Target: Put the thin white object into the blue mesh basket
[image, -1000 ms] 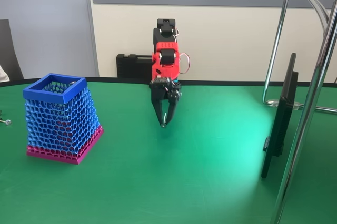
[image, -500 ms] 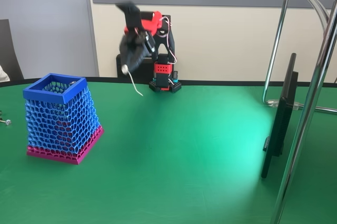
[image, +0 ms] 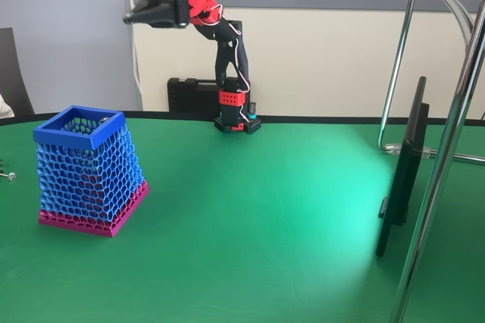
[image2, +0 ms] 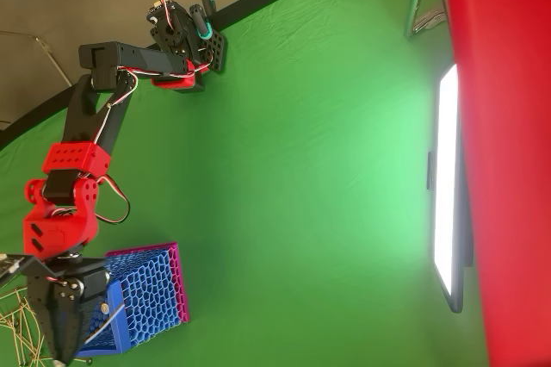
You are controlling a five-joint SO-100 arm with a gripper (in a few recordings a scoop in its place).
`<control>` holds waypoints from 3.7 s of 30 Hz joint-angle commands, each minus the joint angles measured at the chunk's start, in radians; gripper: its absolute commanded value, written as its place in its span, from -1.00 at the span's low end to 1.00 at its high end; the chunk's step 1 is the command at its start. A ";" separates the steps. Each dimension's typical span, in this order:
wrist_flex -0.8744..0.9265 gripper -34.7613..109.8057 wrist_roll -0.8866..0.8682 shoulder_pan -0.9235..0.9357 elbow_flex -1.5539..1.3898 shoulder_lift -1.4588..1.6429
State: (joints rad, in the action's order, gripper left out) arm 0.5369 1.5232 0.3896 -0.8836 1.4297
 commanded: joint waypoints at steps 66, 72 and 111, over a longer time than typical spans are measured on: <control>-0.446 -0.34 -0.043 0.138 -0.839 0.255; -0.508 -0.32 -0.034 0.144 -0.977 0.353; 0.178 -0.51 -0.957 -0.425 -1.812 1.390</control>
State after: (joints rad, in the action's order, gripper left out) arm 0.6949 0.6243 -0.0046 -2.6630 2.7412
